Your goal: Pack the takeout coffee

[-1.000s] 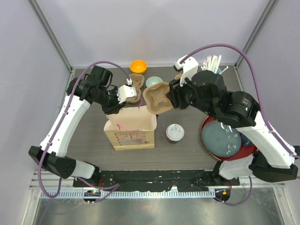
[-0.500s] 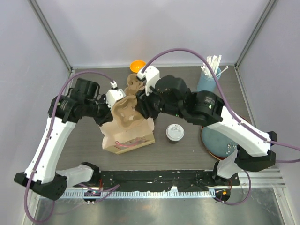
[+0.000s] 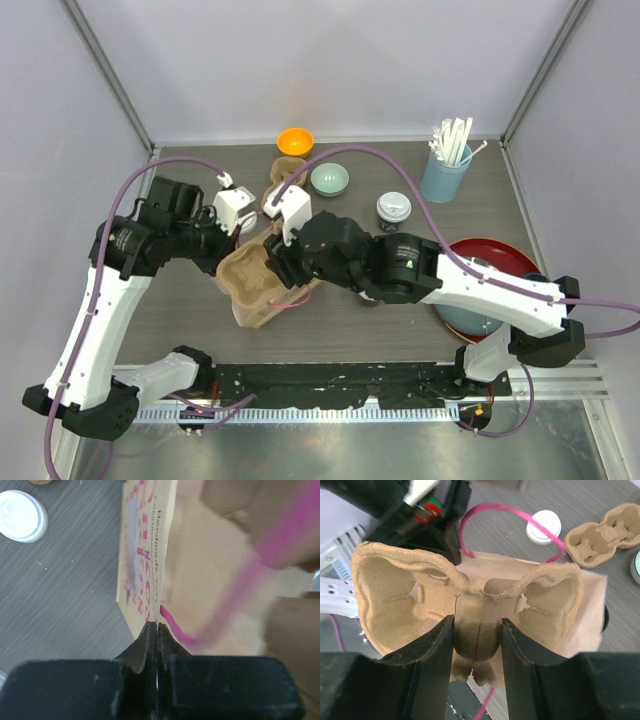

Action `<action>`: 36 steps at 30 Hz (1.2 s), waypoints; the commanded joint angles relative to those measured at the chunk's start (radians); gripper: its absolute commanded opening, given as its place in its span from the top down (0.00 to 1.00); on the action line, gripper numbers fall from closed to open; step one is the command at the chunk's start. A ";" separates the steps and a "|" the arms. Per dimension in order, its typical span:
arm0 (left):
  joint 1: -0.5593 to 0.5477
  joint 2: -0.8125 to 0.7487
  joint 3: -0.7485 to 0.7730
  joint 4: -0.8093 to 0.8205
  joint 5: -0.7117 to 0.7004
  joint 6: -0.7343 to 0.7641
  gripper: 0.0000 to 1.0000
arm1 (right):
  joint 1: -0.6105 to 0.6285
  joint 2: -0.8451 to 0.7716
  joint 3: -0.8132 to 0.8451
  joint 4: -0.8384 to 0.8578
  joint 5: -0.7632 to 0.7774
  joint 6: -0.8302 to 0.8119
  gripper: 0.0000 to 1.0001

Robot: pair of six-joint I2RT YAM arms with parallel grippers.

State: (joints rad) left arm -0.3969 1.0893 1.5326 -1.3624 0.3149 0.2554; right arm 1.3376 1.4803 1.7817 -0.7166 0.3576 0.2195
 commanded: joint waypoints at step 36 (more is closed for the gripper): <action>0.016 0.029 0.034 -0.028 -0.022 -0.099 1.00 | 0.006 0.201 -0.235 -0.162 -0.120 -0.019 0.78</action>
State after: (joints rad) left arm -0.3893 1.1648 1.5356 -1.3823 0.3790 0.2134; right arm 1.3384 1.6722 1.5642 -0.7864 0.3252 0.1402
